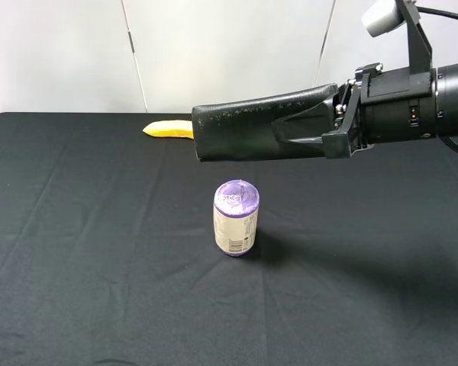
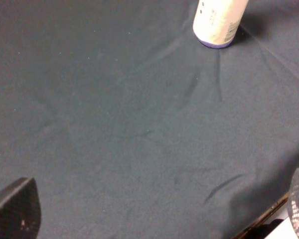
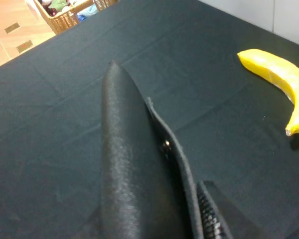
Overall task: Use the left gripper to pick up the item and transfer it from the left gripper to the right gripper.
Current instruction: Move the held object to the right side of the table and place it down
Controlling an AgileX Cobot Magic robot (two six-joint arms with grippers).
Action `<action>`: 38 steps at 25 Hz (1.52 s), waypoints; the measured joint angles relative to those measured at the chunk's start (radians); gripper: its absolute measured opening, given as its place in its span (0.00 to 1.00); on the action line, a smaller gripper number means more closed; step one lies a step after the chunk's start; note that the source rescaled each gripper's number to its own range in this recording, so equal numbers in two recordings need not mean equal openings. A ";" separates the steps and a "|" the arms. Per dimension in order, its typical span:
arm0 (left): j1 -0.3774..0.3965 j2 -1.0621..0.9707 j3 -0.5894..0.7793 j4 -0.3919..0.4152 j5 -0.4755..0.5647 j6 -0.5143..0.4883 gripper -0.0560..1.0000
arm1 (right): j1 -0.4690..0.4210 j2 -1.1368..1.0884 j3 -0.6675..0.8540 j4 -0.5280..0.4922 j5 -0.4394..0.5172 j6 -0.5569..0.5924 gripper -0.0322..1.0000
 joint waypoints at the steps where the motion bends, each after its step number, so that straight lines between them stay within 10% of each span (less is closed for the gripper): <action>1: 0.000 0.000 0.000 0.002 0.000 0.000 0.98 | 0.000 0.000 0.000 0.000 0.000 0.000 0.03; 12: 0.230 0.000 0.000 0.003 0.000 0.000 0.98 | 0.000 0.000 0.000 0.001 -0.119 0.000 0.03; 26: 0.738 -0.002 0.000 0.003 -0.002 0.000 0.98 | 0.000 0.000 0.010 -0.008 -0.812 0.000 0.03; 38: 0.835 -0.037 0.001 0.011 -0.003 0.000 0.98 | 0.000 0.006 0.202 0.004 -0.947 0.071 0.03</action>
